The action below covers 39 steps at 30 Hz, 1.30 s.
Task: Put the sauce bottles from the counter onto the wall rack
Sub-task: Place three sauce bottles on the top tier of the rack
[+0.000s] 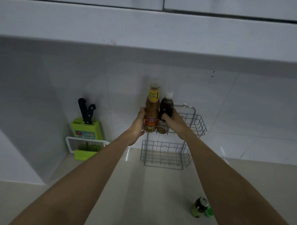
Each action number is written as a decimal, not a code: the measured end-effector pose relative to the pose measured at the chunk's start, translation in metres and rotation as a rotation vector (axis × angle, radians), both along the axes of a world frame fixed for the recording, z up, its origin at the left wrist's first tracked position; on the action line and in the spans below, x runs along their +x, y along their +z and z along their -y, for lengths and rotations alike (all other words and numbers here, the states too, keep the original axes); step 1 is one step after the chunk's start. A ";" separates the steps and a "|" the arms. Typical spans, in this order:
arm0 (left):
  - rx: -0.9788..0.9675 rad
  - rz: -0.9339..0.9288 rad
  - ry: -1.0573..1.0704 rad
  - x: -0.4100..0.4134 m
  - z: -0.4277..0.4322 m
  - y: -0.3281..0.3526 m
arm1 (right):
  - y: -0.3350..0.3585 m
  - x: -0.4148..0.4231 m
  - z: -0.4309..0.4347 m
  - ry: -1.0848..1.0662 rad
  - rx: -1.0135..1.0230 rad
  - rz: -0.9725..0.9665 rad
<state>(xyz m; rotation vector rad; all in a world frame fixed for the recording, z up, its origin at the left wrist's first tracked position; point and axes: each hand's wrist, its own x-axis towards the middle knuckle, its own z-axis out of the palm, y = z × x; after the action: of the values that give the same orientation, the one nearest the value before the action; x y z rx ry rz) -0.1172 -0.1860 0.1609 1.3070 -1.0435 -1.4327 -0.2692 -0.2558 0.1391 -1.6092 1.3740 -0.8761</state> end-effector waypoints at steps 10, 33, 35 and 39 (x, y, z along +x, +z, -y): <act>-0.086 0.288 0.181 -0.005 -0.021 -0.011 | -0.019 0.010 -0.058 -0.388 -0.540 0.111; 0.273 0.547 0.003 0.035 -0.105 -0.118 | -0.213 -0.009 -0.193 0.987 -0.138 -0.991; 0.283 0.546 0.002 0.035 -0.103 -0.121 | -0.227 -0.015 -0.183 0.909 -0.261 -0.975; 0.309 0.548 0.002 0.038 -0.100 -0.127 | -0.227 -0.006 -0.191 0.446 -0.079 -0.797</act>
<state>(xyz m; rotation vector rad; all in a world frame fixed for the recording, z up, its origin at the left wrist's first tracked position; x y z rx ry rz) -0.0794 -0.0856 0.0337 1.9978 -1.1926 -1.2957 -0.2755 -0.0645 -0.0881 -2.3379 1.3838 0.0045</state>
